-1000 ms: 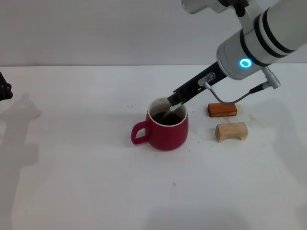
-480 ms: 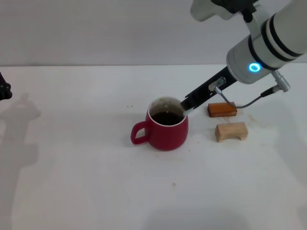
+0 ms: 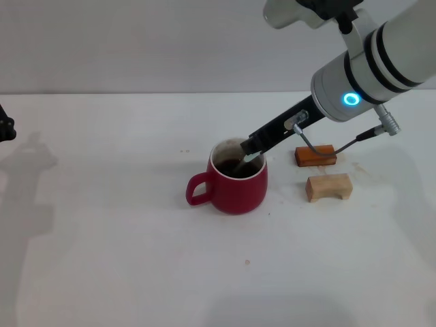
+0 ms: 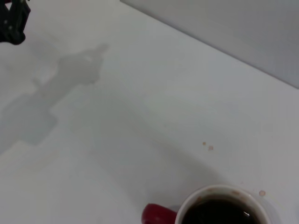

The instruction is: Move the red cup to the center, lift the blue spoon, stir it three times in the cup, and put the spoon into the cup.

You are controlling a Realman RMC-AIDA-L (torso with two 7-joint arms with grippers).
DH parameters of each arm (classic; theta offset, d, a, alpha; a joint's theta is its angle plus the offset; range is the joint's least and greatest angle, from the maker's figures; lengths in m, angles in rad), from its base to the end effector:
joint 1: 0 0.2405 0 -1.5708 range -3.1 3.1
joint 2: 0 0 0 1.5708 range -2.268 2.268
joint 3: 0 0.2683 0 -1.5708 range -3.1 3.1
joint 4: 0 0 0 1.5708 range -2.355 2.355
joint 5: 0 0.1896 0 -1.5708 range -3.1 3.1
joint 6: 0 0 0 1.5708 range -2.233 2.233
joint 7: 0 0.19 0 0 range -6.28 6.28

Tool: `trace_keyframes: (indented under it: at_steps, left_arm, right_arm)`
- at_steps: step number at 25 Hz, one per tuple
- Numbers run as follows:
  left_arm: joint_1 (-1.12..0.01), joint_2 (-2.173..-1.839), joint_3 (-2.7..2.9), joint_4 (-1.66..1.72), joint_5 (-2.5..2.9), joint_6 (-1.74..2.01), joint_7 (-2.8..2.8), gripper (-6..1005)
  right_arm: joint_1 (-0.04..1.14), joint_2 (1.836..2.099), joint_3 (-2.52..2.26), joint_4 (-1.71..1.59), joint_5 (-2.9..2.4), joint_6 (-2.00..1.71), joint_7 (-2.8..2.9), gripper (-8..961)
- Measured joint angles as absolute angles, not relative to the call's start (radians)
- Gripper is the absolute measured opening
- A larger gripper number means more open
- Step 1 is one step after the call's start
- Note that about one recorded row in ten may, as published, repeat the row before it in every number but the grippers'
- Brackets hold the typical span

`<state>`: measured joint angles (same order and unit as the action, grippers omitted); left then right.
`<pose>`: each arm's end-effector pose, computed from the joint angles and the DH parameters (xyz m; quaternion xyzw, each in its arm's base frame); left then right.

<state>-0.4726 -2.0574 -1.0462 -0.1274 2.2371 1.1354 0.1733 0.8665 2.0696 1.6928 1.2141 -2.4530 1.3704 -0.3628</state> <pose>-0.3447 0.3884 0.0379 -0.6445 -0.1676 -0.1876 0.7221 0.1099 0.4013 -0.0760 -0.9276 0.3184 -0.0720 0.1818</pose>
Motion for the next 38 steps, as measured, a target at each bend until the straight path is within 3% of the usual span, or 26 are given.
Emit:
trace_keyframes:
  at_steps: [19,24,26,27,30,35,38]
  left_arm:
    - [-0.475,-2.055,-1.053,-0.127,2.236,1.139,0.173,1]
    - [-0.479,-2.055,-1.062,-0.137,2.237,1.135,0.171,1]
    - [-0.479,-2.055,-1.062,-0.137,2.237,1.135,0.171,1]
    - [-0.482,-2.059,-1.062,-0.145,2.238,1.137,0.168,1]
    - [-0.486,-2.066,-1.055,-0.171,2.240,1.136,0.167,1]
    - [-0.473,-2.066,-1.048,-0.202,2.245,1.135,0.166,1]
    - [-0.470,-2.066,-1.037,-0.207,2.247,1.135,0.164,1]
  right_arm:
    - [0.866,2.069,1.668,1.183,-2.436,1.254,-0.447,146]
    - [0.743,2.074,1.497,1.219,-2.501,0.834,-0.590,146]
    - [0.641,2.077,1.350,1.158,-2.519,0.409,-0.654,146]
    - [0.641,2.077,1.350,1.158,-2.519,0.409,-0.654,146]
    - [0.572,2.082,1.219,0.994,-2.514,-0.084,-0.660,147]
    - [0.529,2.090,1.072,0.795,-2.338,-0.604,-0.644,147]
    - [0.514,2.089,1.009,0.717,-2.225,-0.778,-0.633,147]
